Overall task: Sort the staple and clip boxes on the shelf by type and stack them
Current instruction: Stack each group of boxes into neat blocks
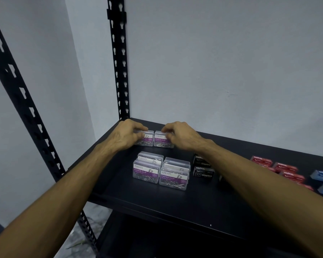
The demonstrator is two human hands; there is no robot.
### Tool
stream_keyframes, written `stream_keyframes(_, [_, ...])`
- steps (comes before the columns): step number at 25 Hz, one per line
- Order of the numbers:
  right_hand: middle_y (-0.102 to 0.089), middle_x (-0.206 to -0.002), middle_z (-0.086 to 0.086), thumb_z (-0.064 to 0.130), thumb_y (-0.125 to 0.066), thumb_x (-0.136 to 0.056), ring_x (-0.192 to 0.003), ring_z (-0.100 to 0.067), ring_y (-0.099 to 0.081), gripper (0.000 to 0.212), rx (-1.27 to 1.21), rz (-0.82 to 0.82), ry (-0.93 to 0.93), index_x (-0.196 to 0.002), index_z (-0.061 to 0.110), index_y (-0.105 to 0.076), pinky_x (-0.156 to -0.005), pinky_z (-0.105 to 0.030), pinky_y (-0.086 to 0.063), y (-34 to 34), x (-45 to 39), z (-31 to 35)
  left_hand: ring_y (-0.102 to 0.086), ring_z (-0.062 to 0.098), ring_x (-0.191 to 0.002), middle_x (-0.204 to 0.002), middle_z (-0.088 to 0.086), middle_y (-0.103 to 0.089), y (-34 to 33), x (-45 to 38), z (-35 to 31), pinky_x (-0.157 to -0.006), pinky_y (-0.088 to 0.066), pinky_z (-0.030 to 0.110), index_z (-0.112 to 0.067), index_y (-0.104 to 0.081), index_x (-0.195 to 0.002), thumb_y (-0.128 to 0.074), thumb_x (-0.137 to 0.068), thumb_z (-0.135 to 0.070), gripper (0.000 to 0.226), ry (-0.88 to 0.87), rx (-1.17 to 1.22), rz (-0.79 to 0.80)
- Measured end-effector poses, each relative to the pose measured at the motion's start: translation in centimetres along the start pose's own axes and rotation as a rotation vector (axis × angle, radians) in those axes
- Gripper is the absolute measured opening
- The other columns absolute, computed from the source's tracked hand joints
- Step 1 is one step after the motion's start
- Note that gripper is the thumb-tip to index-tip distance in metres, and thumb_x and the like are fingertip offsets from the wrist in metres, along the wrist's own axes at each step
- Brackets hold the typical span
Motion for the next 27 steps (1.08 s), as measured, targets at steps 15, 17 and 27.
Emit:
stream_keyframes(15, [-0.067, -0.125, 0.004, 0.021, -0.052, -0.101, -0.100, -0.005, -0.059, 0.028, -0.046, 0.075, 0.003, -0.124, 0.018, -0.068, -0.088, -0.021, -0.045, 1.2, 5.7, -0.7, -0.070, 0.005, -0.086, -0.090, -0.013, -0.076, -1.8, 2.0, -2.1, -0.073, -0.052, 0.024, -0.026, -0.078, -0.097, -0.065, -0.091, -0.014, 0.019, -0.044, 0.238, 0.249])
stream_keyframes(17, [-0.068, -0.124, 0.006, 0.022, -0.052, -0.100, -0.101, -0.005, -0.060, 0.028, -0.058, 0.076, 0.000, -0.123, 0.020, -0.068, -0.087, -0.021, -0.044, 1.2, 6.2, -0.7, -0.068, 0.000, -0.084, -0.090, -0.014, -0.076, -1.8, 2.3, -2.2, -0.076, -0.049, 0.024, -0.026, -0.079, -0.095, -0.064, -0.091, -0.012, 0.021, -0.052, 0.240, 0.259])
stream_keyframes(27, [-0.068, -0.125, 0.008, 0.024, -0.054, -0.100, -0.104, -0.003, -0.059, 0.027, -0.058, 0.090, 0.011, -0.122, 0.021, -0.069, -0.090, -0.022, -0.045, 1.3, 7.8, -0.1, -0.069, 0.005, -0.094, -0.097, -0.011, -0.076, -1.9, 3.6, -2.9, -0.088, -0.052, 0.028, -0.024, -0.078, -0.097, -0.062, -0.092, -0.008, 0.022, -0.104, 0.259, 0.327])
Point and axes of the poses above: each hand's wrist, its own x-axis away from the middle knuckle, its own y-axis out of the back of the hand, z = x × y, the point moved 8 cm from there along -x, towards the middle knuckle
